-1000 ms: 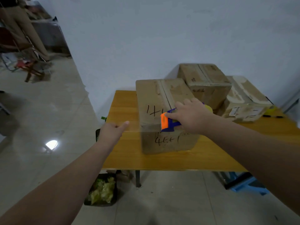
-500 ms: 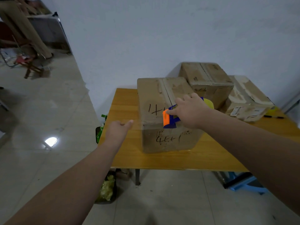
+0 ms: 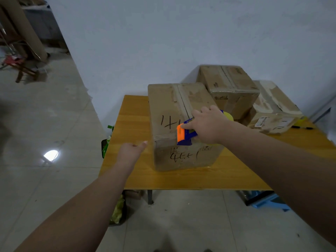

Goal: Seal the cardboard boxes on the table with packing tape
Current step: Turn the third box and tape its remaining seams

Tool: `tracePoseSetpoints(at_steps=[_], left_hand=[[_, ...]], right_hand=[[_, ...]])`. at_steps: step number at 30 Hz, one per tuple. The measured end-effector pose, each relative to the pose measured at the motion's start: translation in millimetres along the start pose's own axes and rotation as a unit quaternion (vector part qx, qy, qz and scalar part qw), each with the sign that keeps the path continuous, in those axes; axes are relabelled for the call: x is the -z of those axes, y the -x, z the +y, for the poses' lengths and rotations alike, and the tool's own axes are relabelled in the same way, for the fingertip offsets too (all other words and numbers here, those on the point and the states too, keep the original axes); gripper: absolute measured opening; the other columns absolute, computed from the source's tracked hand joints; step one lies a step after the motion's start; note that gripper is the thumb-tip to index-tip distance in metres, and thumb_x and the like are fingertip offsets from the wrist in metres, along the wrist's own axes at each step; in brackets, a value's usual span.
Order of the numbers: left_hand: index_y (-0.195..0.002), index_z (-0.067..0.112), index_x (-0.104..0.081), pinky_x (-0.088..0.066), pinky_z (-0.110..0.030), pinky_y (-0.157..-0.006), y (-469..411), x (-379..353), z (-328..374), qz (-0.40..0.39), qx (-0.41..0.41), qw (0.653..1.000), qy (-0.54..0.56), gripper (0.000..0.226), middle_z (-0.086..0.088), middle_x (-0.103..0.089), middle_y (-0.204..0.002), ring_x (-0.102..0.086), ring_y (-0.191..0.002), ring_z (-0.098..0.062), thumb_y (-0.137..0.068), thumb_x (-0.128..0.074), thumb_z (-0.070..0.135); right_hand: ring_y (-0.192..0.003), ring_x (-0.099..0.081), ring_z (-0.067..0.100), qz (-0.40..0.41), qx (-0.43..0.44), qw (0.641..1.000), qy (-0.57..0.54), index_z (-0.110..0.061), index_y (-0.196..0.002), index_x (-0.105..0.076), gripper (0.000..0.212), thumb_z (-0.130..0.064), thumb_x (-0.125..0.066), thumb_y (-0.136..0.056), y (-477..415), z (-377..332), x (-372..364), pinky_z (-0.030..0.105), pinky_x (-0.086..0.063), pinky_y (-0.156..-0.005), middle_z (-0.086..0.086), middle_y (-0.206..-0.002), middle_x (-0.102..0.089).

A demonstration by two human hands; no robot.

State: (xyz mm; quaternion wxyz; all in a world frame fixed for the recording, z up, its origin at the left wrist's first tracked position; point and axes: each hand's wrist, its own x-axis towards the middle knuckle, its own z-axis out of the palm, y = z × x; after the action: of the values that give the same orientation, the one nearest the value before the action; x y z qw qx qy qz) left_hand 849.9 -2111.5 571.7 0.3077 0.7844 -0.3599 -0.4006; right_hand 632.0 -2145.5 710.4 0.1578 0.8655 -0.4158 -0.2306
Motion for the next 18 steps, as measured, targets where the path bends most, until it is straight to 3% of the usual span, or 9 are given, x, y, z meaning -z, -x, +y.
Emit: tracePoseSetpoints(at_steps=[4, 11, 18], left_hand=[[-0.081, 0.007, -0.059, -0.028, -0.027, -0.049, -3.0, -10.2, 1.8, -0.101, 0.108, 0.986, 0.083, 0.043, -0.003, -0.038, -0.065, -0.035, -0.057, -0.015, -0.086, -0.062, 0.050], [-0.089, 0.010, -0.059, -0.027, -0.021, -0.041, -7.7, -17.9, -6.1, -0.194, 0.183, 0.949, 0.171, 0.045, 0.003, -0.036, -0.057, -0.032, -0.051, -0.010, -0.083, -0.061, 0.054], [-0.081, 0.013, -0.055, -0.031, -0.021, -0.041, -3.4, -20.4, -10.4, -0.211, 0.234, 0.926, 0.206, 0.050, 0.004, -0.041, -0.051, -0.036, -0.049, -0.010, -0.077, -0.063, 0.062]], right_hand=[[-0.111, -0.047, 0.029, 0.007, 0.004, 1.000, -0.004, -0.041, -0.147, -0.025, 0.051, -0.039, -0.043, -0.099, -0.3, 1.8, -4.1, 0.041, -0.036, -0.089, 0.009, -0.125, -0.046], [-0.112, -0.048, 0.030, -0.001, -0.003, 0.999, -0.043, -0.041, -0.145, -0.029, 0.051, -0.048, -0.045, -0.097, -4.7, 5.5, -10.9, 0.043, -0.037, -0.092, 0.008, -0.125, -0.047], [-0.112, -0.048, 0.029, -0.010, -0.007, 0.998, -0.055, -0.042, -0.147, -0.025, 0.052, -0.045, -0.043, -0.098, -2.9, 6.9, -11.3, 0.043, -0.038, -0.094, 0.008, -0.127, -0.047]])
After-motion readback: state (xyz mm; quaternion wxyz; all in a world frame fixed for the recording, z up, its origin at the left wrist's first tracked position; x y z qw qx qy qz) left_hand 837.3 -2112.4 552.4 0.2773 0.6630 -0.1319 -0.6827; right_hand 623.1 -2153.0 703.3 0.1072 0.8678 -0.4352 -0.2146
